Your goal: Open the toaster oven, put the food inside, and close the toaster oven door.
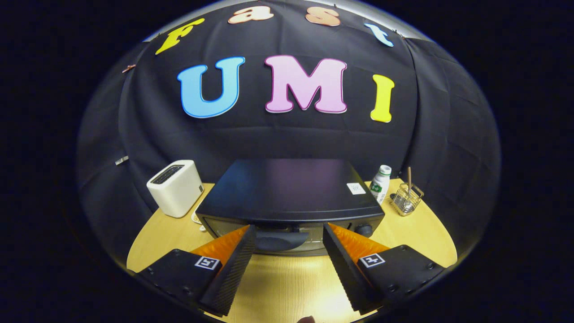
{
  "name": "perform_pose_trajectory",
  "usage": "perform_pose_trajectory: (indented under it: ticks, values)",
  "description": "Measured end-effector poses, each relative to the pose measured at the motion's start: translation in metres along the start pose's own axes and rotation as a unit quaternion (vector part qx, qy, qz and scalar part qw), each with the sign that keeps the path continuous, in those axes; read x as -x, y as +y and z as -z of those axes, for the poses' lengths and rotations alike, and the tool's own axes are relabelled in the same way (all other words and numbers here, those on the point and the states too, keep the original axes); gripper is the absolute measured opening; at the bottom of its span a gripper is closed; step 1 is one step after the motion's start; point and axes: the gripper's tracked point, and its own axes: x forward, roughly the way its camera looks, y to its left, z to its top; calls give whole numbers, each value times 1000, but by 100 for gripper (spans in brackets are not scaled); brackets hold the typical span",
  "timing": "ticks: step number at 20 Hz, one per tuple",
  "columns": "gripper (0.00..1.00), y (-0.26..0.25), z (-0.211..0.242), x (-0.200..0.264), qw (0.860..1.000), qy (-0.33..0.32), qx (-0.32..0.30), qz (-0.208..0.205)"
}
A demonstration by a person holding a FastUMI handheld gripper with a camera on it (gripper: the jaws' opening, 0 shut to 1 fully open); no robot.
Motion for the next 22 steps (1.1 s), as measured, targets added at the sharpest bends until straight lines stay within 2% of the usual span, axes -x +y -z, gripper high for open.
perform_pose_trajectory:
  ticks: [11,17,22]
  values:
    - [96,-64,-115,57,991,-129,22,-2]
    - [96,-123,-176,96,982,-185,1,19]
    - [96,-185,-201,121,972,-228,-2,64]
